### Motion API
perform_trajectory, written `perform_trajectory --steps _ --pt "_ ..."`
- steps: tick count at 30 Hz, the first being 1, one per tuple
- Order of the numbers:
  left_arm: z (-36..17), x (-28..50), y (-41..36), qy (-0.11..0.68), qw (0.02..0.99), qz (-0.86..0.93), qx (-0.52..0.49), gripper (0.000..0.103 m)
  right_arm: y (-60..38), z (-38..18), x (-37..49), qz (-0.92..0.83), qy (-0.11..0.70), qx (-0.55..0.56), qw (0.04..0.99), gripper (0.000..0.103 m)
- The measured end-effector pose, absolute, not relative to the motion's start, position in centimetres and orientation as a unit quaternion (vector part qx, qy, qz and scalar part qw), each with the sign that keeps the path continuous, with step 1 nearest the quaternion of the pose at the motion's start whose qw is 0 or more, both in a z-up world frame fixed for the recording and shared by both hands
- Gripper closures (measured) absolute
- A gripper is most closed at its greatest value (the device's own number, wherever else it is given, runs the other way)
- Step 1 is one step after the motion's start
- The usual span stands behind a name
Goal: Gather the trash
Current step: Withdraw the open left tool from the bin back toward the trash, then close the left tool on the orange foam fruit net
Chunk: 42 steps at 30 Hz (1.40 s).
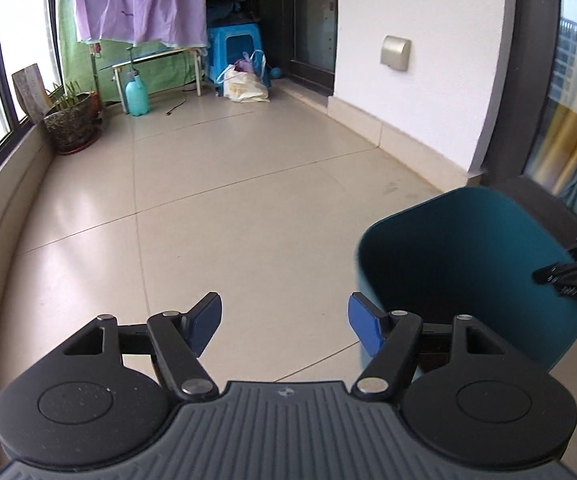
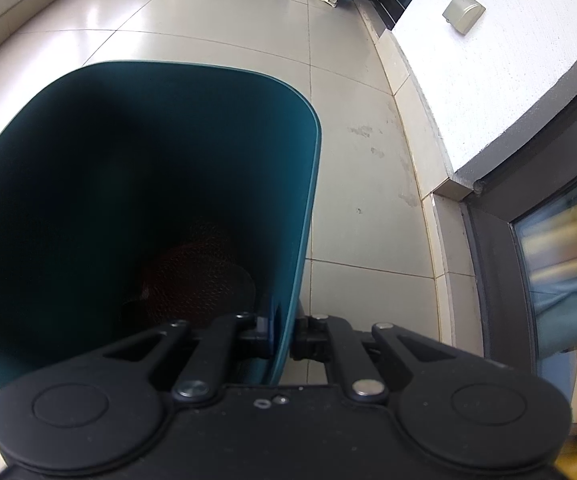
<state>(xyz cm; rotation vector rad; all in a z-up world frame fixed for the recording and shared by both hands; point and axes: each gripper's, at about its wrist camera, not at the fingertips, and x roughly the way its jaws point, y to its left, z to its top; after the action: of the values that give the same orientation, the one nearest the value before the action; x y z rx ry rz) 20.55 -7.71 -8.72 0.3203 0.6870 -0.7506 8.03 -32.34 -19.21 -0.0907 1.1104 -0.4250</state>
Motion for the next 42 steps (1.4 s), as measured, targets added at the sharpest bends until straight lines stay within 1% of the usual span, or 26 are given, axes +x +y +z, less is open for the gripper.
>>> perform_trajectory --steps 1,5,7,17,20,21,22,31,34,42 --pt "-9.2 20.9 -7.1 0.33 0.861 -0.355 0.153 0.033 -32.3 -19.2 8.1 -0.202 0.523 -0.043 0.827 0.097" --pt "-11.7 22.1 -5.5 0.349 0.863 -0.335 0.144 0.028 -32.4 -19.2 8.2 -0.206 0.525 -0.04 0.825 0.097" --pt "-13.4 22.5 -4.8 0.364 0.861 -0.328 0.137 0.022 -32.4 -19.2 8.3 -0.208 0.526 -0.04 0.823 0.096" --pt "-22.9 22.0 -3.6 0.441 0.841 -0.281 0.137 0.02 -32.4 -19.3 8.8 -0.214 0.529 -0.038 0.82 0.096" --pt "-25.3 21.9 -3.4 0.471 0.828 -0.277 0.128 0.011 -32.6 -19.5 9.0 -0.216 0.53 -0.037 0.819 0.096" --pt "-26.0 21.8 -3.5 0.48 0.823 -0.275 0.126 0.005 -32.6 -19.5 9.1 -0.217 0.53 -0.036 0.819 0.096" --pt "-26.7 21.5 -3.6 0.486 0.82 -0.275 0.125 0.005 -32.6 -19.6 9.2 -0.217 0.53 -0.036 0.819 0.095" --pt "-31.3 20.2 -4.6 0.523 0.804 -0.259 0.114 0.005 -33.0 -19.9 9.2 -0.219 0.532 -0.03 0.817 0.095" --pt "-32.8 20.2 -4.2 0.532 0.801 -0.256 0.101 0.005 -33.1 -19.9 9.2 -0.218 0.534 -0.029 0.817 0.095" --pt "-36.5 20.5 -3.1 0.552 0.796 -0.224 0.109 0.005 -33.4 -20.4 9.2 -0.215 0.543 -0.027 0.811 0.095"
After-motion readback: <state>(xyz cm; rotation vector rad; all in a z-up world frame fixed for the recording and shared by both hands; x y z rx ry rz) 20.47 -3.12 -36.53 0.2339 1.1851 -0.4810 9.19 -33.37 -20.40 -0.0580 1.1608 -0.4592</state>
